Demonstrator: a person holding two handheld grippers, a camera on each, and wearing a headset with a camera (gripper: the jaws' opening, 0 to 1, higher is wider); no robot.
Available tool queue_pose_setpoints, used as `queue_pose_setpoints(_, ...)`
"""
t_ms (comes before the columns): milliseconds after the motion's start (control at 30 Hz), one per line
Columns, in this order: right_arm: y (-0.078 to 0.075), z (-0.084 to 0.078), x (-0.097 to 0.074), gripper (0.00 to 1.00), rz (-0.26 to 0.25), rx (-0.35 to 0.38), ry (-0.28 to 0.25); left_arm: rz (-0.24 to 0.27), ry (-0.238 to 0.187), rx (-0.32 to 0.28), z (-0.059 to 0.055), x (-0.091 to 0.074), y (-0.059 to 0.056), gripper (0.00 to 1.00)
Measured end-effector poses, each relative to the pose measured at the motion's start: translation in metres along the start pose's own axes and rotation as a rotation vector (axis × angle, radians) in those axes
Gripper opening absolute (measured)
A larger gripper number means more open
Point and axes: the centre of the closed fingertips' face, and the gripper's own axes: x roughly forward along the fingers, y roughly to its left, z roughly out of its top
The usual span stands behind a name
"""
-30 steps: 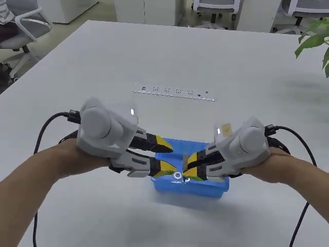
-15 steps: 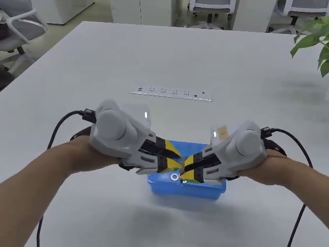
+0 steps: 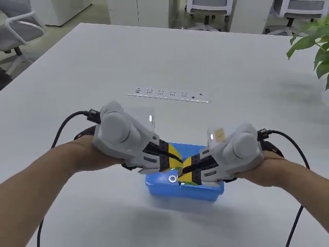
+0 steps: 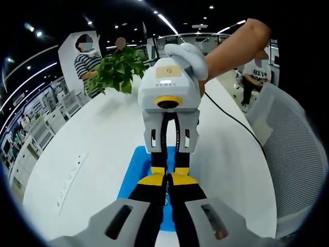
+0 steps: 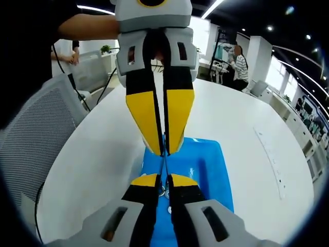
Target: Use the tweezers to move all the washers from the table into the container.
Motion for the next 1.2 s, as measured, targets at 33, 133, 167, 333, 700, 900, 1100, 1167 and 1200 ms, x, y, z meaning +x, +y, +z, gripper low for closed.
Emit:
queue_pose_setpoints(33,0.0,0.0,0.0,0.09,0.0,-0.001,0.001,0.0,0.0,0.003,0.0,0.0,0.0,0.06)
queue_pose_setpoints(133,-0.001,0.001,0.0,0.09,-0.004,0.0,-0.003,-0.001,-0.003,0.003,0.001,-0.001,0.001,0.05)
queue_pose_setpoints(167,-0.002,0.002,-0.001,0.09,-0.007,-0.002,-0.005,0.0,-0.003,0.004,0.002,-0.002,0.001,0.05)
queue_pose_setpoints(333,-0.003,0.005,-0.002,0.1,-0.016,0.0,-0.014,0.002,-0.011,-0.002,0.004,-0.005,0.003,0.05)
queue_pose_setpoints(700,-0.004,0.013,-0.01,0.11,-0.034,-0.002,-0.035,-0.01,-0.036,-0.012,0.016,-0.012,0.003,0.05)
queue_pose_setpoints(900,-0.002,0.02,-0.013,0.13,-0.041,0.007,-0.061,-0.013,-0.043,-0.006,0.022,-0.017,0.002,0.05)
queue_pose_setpoints(1100,0.0,0.026,-0.015,0.14,-0.052,0.002,-0.084,-0.02,-0.052,-0.004,0.027,-0.022,-0.001,0.05)
queue_pose_setpoints(1167,0.001,0.024,-0.015,0.14,-0.055,-0.007,-0.067,-0.021,-0.087,-0.017,0.035,-0.025,-0.001,0.05)
queue_pose_setpoints(1200,0.002,0.023,-0.016,0.14,-0.056,-0.008,-0.067,-0.018,-0.092,-0.016,0.037,-0.027,0.0,0.05)
